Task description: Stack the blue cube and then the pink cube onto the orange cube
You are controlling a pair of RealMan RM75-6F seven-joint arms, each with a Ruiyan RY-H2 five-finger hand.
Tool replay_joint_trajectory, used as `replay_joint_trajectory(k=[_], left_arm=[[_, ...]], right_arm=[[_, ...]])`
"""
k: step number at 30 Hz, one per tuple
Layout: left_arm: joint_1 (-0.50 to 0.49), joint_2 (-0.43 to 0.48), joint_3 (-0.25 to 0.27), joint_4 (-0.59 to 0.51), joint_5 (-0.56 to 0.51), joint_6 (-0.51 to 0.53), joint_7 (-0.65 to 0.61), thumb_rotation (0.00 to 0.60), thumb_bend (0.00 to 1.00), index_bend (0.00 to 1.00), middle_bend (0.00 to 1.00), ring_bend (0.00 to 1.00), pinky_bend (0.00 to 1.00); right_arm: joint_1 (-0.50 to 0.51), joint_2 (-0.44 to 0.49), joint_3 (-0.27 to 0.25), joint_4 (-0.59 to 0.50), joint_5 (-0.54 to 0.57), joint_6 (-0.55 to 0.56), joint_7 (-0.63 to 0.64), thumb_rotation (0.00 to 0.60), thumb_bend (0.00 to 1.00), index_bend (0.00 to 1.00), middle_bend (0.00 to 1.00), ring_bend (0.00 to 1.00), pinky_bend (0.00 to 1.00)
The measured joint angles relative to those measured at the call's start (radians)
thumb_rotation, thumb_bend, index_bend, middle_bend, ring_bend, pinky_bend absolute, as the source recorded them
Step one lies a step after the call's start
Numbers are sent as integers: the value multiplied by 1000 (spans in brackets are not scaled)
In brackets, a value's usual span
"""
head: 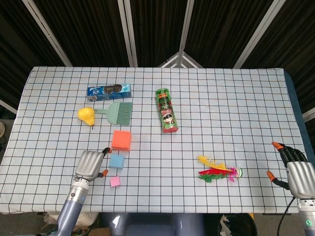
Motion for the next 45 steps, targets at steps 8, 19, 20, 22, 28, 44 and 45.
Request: replay_joint_trajectory(k=[8, 19, 20, 22, 28, 44, 45], left_arm=[[-14, -21, -6, 7, -10, 17, 17, 600, 211, 325, 907, 649, 849], [-42, -42, -17, 25, -58, 2, 41, 600, 211, 335, 908, 650, 850], [-45, -45, -19, 30, -61, 2, 42, 600, 211, 336, 908, 650, 850], [-50, -53, -21, 41, -65, 3, 44, 600, 211, 338, 908, 650, 850], [-69, -79, -27, 70, -89, -3, 60, 600, 212, 344, 910, 651, 852], [-106, -110, -20, 102, -117, -19, 64, 600, 320, 441, 918, 664, 858], [-106, -111, -18, 102, -115, -14, 65, 600, 328, 443, 918, 664, 858]], right_arm=[[1, 0, 1, 5, 1, -1, 7, 600, 298, 146, 197, 212, 222], [3, -1, 1, 4, 3, -4, 3, 600, 298, 146, 197, 212, 222], [3, -1, 1, 4, 3, -4, 3, 600, 298, 146, 197, 212, 222], [3, -1, 1, 5, 3, -5, 5, 600, 298, 146, 197, 212, 222], [6, -1, 0, 7, 4, -11, 8, 600, 297, 146, 197, 212, 223], [7, 0, 2, 10, 5, -10, 15, 600, 298, 146, 197, 219, 237], [7, 0, 2, 10, 3, -9, 16, 600, 298, 146, 197, 219, 237]])
